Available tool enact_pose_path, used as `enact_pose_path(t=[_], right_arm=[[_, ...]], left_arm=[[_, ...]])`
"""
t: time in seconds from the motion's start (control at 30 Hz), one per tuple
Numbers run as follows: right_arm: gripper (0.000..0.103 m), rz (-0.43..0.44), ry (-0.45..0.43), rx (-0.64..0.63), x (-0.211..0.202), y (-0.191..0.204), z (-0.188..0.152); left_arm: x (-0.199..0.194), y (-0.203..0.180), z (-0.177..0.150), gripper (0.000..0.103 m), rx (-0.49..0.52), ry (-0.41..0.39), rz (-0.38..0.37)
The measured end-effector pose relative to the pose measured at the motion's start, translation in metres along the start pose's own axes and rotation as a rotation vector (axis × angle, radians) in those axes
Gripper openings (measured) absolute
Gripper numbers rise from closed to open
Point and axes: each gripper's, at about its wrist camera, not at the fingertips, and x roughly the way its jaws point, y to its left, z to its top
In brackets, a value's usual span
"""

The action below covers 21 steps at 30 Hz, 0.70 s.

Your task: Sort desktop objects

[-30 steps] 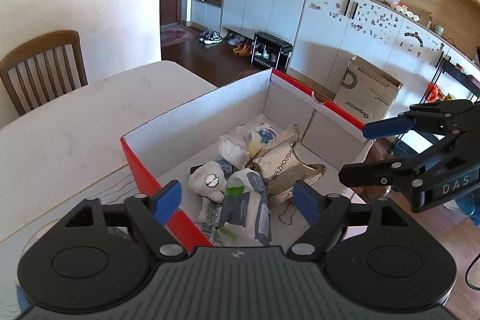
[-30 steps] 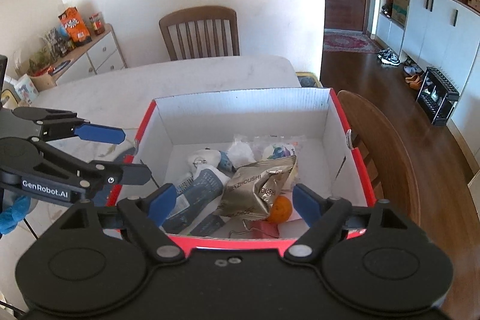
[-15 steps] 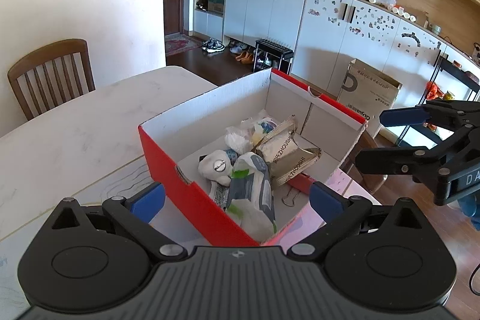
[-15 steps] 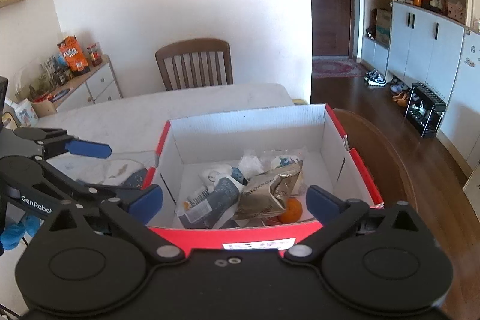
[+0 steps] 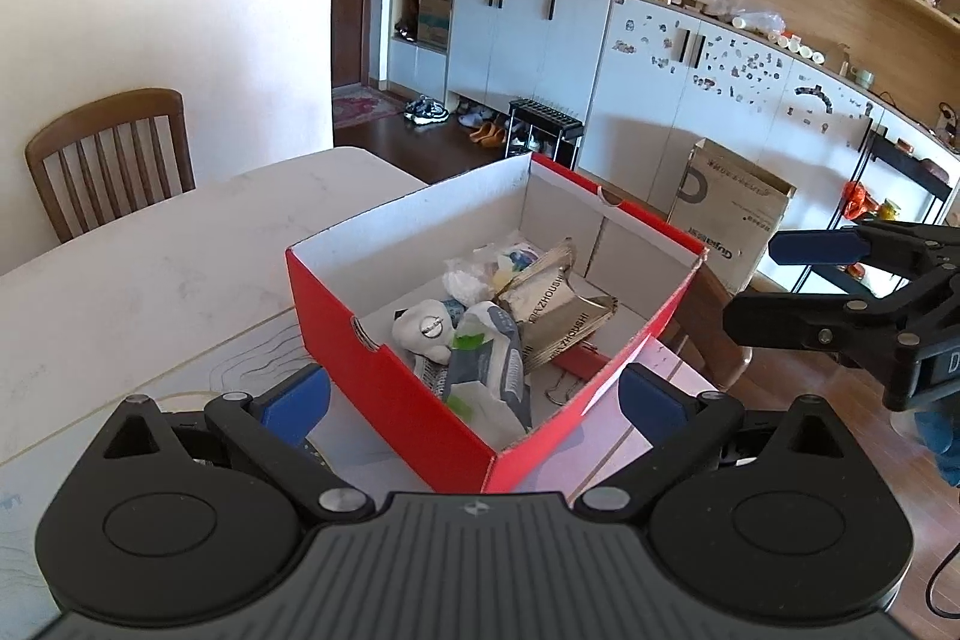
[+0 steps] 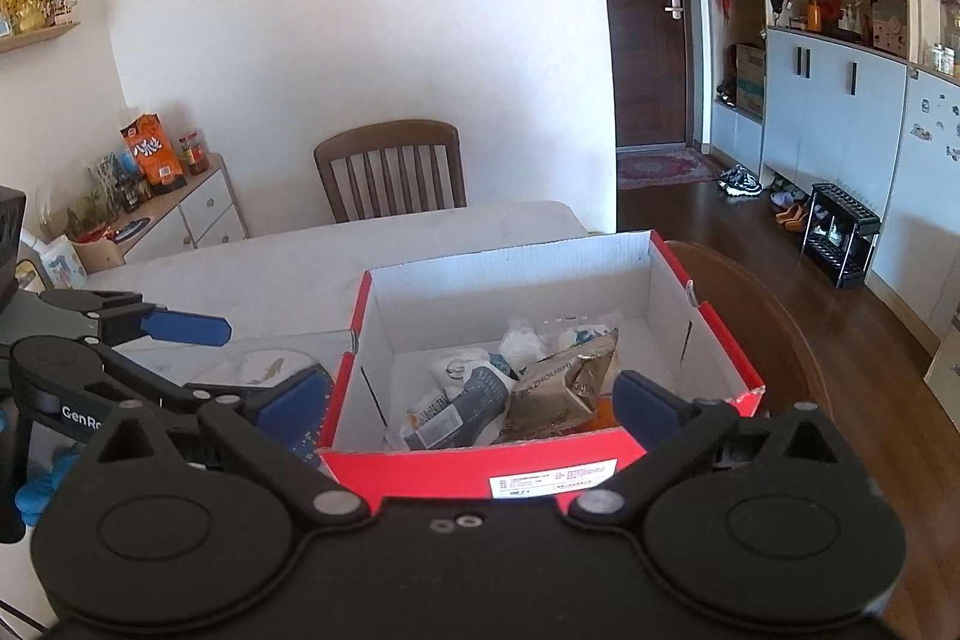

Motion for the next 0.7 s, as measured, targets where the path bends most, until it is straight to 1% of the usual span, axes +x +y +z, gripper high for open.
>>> enact_pose_path(t=[0.13, 0.27, 0.7], right_arm=[[0.102, -0.005, -0.009, 0.000, -0.008, 0.000, -0.003], [0.102, -0.006, -0.010, 0.001, -0.010, 0.000, -0.004], [0.102, 0.002, 0.013, 0.016, -0.014, 0.006, -0.016]], left_arm=[[-0.004, -0.005, -0.003, 0.103, 0.013, -0.016, -0.002], [-0.005, -0.013, -0.007, 0.103, 0.052, -0.022, 0.066], [-0.002, -0.017, -0.015, 0.103, 0.036, 0.011, -0.026]])
